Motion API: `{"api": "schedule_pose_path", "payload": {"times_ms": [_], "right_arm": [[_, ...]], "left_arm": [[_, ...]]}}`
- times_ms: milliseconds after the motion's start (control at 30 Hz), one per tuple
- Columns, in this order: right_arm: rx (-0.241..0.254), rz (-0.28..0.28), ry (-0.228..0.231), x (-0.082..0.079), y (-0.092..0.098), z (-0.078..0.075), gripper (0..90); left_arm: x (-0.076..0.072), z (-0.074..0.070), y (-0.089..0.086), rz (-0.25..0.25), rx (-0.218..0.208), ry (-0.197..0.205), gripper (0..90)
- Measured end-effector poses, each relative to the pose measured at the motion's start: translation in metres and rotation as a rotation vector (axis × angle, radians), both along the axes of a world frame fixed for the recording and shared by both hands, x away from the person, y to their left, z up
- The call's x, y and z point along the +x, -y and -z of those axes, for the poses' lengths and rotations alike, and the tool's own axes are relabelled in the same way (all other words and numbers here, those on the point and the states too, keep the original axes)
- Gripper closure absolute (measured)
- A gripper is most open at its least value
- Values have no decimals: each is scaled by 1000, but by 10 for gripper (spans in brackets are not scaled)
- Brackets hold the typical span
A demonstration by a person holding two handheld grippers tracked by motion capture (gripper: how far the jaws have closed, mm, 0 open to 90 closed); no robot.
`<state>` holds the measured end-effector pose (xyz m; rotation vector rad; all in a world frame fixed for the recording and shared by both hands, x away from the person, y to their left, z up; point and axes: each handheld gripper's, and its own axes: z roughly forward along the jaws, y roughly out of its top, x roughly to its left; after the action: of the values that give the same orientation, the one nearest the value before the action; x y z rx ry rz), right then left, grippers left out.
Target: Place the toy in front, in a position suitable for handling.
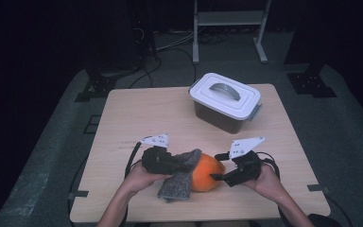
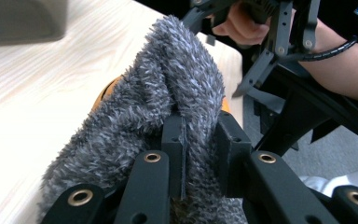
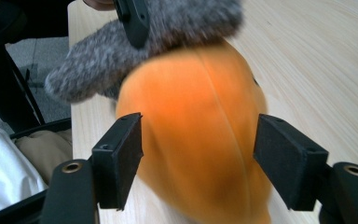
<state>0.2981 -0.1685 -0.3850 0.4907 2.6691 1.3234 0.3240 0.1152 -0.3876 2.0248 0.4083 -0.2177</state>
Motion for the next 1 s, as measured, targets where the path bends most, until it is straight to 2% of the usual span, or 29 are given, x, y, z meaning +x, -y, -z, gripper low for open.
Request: {"api": "schedule_pose_path", "payload": {"times_ms": [67,133,233,300,400,500,600,700,767,800,900,1000], "right_arm": [[-35,1,25,1,-10,3,268],[-48,-2,23,4,-16,8,288],[-34,-29,40,4,-14,12,421],[-28,-47,47,6,-9,13,478],[-27,-65,42,7,1,15,488],[-6,-66,25,8,10,17,490],[9,-79,31,9,12,19,493],[23,-97,29,9,9,19,493],[21,-102,43,7,7,19,498],[17,-101,45,7,7,19,502],[21,-91,28,9,13,19,515],[53,-85,5,11,17,21,539]], "left_arm": [[-3,-3,7,14,14,20,761],[-4,-5,9,18,30,38,760],[-2,-3,4,12,23,27,761],[0,-3,0,4,27,32,761],[3,2,-5,-27,61,30,758],[5,10,-6,-21,51,-1,757],[4,6,-4,-10,47,11,757],[3,-1,0,12,16,20,757],[3,-1,2,12,32,28,757],[3,-1,2,9,27,23,757],[5,5,-1,-7,47,17,757],[6,10,-3,-7,30,-9,757]]}}
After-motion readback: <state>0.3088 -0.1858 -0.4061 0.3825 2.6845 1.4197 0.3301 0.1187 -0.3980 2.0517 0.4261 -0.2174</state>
